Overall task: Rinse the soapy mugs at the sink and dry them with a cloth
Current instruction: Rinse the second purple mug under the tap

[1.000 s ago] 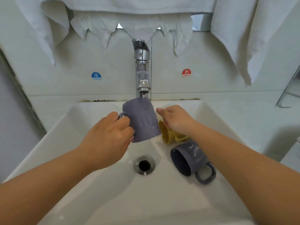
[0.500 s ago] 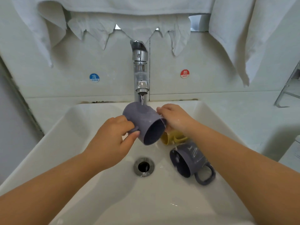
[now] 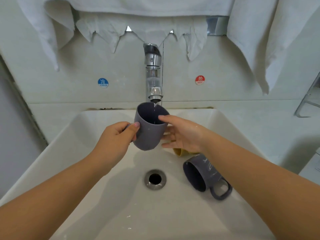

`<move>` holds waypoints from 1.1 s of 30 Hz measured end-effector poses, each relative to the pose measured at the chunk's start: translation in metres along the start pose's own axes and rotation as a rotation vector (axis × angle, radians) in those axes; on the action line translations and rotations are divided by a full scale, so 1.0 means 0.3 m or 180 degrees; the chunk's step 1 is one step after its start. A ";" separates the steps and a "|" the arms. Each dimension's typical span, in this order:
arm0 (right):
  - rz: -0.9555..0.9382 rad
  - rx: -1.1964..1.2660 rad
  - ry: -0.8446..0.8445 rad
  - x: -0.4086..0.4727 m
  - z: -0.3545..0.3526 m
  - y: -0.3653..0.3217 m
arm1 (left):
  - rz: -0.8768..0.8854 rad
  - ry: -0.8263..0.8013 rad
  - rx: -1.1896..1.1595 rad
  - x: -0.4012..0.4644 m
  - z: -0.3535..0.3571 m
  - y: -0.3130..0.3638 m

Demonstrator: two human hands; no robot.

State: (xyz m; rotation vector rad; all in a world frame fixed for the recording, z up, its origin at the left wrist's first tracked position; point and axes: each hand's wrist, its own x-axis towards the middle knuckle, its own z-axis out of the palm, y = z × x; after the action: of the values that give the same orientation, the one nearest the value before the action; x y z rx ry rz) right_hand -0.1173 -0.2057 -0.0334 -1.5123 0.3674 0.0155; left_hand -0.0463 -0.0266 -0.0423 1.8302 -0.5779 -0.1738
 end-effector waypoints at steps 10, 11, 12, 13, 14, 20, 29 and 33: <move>-0.0226 -0.0203 0.1012 0.004 -0.036 -0.031 | -0.1115 -0.0774 -0.0746 -0.008 -0.020 0.018; -0.0201 -0.0225 0.1149 0.002 -0.047 -0.034 | -0.1116 -0.0780 -0.0794 -0.007 -0.017 0.025; -0.0171 -0.0241 0.1241 0.001 -0.058 -0.035 | -0.1099 -0.0737 -0.0830 -0.003 -0.021 0.030; -0.0160 -0.0240 0.1295 0.000 -0.065 -0.035 | -0.1073 -0.0677 -0.0802 0.002 -0.029 0.033; -0.0156 -0.0233 0.1324 -0.001 -0.069 -0.034 | -0.1058 -0.0659 -0.0725 0.005 -0.038 0.031; -0.0200 -0.0408 0.1086 0.000 -0.048 -0.026 | -0.1458 -0.0858 -0.1210 -0.010 -0.035 0.042; -0.0433 -0.1263 0.0325 0.012 0.047 0.016 | -0.2161 -0.0941 -0.2144 0.004 -0.020 0.043; -0.0563 -0.1266 0.0556 0.009 0.052 -0.004 | -0.2199 -0.0948 -0.2415 0.014 -0.015 0.034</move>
State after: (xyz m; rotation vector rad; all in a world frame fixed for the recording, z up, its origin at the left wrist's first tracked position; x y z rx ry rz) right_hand -0.1107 -0.1911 -0.0328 -1.9430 0.3834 -0.1945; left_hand -0.0439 -0.0270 -0.0305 1.1864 -0.0209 -1.0000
